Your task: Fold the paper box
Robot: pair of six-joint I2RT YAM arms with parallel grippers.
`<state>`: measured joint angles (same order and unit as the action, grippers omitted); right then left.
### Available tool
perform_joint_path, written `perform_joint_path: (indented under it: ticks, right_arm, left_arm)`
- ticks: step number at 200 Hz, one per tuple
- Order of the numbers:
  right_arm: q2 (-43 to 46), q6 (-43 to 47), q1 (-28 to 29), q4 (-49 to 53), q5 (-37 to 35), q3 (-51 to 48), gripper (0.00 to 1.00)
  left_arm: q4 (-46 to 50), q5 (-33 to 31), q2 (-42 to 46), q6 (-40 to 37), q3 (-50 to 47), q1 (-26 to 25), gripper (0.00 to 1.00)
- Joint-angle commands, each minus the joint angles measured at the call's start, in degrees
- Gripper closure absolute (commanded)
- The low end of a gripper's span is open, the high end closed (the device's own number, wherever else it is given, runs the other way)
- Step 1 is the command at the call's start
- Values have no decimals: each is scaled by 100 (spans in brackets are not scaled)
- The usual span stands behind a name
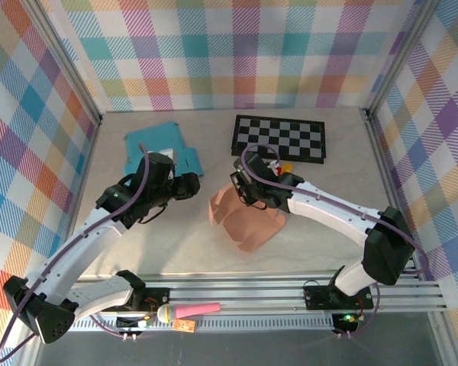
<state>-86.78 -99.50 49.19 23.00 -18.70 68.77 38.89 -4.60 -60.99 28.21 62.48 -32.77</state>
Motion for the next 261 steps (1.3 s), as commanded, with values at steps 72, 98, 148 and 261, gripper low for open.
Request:
perform_joint_path:
  ticks: [72,98,148,261]
  right_arm:
    - [434,942,-286,-2700,-758,-1819,100]
    - [585,1158,-367,-3636,-551,-2430,100]
    - [676,1361,-677,-4612,325,-3120,100]
    - [715,1626,-1184,-5487,1586,-3810,100]
  left_arm:
    - [-317,1297,-532,-26,-733,228,55]
    - [-694,1514,-653,-147,-1135,220,57]
    - [-1876,1746,-888,-685,-1791,-117,56]
    - [-3836,1805,-1917,-1854,-2363,-805,55]
